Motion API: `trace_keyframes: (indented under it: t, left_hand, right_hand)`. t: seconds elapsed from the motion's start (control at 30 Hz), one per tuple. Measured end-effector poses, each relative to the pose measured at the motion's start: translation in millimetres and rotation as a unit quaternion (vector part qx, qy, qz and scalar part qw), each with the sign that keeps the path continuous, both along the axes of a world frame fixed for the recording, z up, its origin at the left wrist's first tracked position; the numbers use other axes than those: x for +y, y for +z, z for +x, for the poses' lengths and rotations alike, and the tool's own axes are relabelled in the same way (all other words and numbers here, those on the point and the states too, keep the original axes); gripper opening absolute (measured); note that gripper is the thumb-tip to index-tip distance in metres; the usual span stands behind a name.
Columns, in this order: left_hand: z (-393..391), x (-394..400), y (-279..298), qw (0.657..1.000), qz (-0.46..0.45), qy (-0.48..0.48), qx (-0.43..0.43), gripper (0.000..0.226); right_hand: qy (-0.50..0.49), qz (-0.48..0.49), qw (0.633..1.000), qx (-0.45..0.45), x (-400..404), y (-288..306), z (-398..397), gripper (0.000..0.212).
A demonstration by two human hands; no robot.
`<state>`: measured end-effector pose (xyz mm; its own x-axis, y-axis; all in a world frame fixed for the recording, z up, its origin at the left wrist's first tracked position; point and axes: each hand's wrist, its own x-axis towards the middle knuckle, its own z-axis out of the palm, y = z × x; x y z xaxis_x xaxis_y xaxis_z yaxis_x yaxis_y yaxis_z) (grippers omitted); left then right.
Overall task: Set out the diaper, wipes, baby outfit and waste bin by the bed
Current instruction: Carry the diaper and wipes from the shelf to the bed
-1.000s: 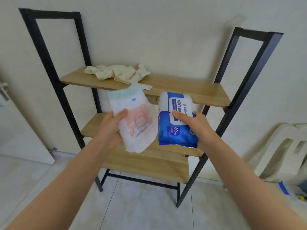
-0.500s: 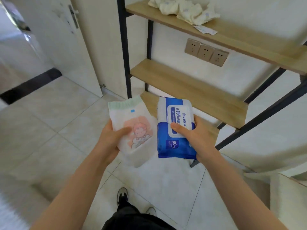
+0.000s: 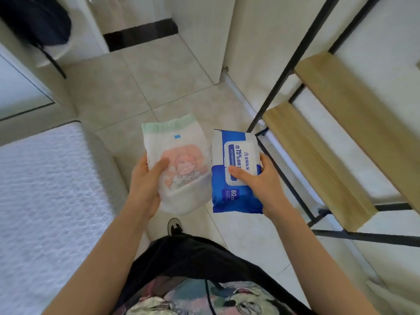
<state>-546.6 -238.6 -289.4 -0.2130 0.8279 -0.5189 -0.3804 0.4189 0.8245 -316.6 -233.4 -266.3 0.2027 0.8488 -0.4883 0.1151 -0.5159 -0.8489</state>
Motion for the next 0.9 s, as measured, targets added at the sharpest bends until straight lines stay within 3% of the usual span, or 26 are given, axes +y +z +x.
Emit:
trace_keyframes:
  t: [0.33, 0.63, 0.9]
  left_hand:
    - [-122.1, 35.2, -16.6, 0.994, -0.043, 0.072, -0.073, 0.031]
    - [-164.9, 110.4, -30.9, 0.988, -0.065, 0.117, -0.075, 0.042]
    - [-185.8, 220.0, -28.5, 0.965, -0.083, 0.238, -0.077, 0.020]
  right_hand:
    - [0.066, -0.034, 0.997, 0.004, 84.0, -25.8, -114.9, 0.065]
    - [0.125, -0.041, 0.991, -0.024, 193.7, -37.4, -165.0, 0.064]
    - [0.224, -0.036, 0.973, -0.047, 335.0, -35.7, -195.9, 0.065]
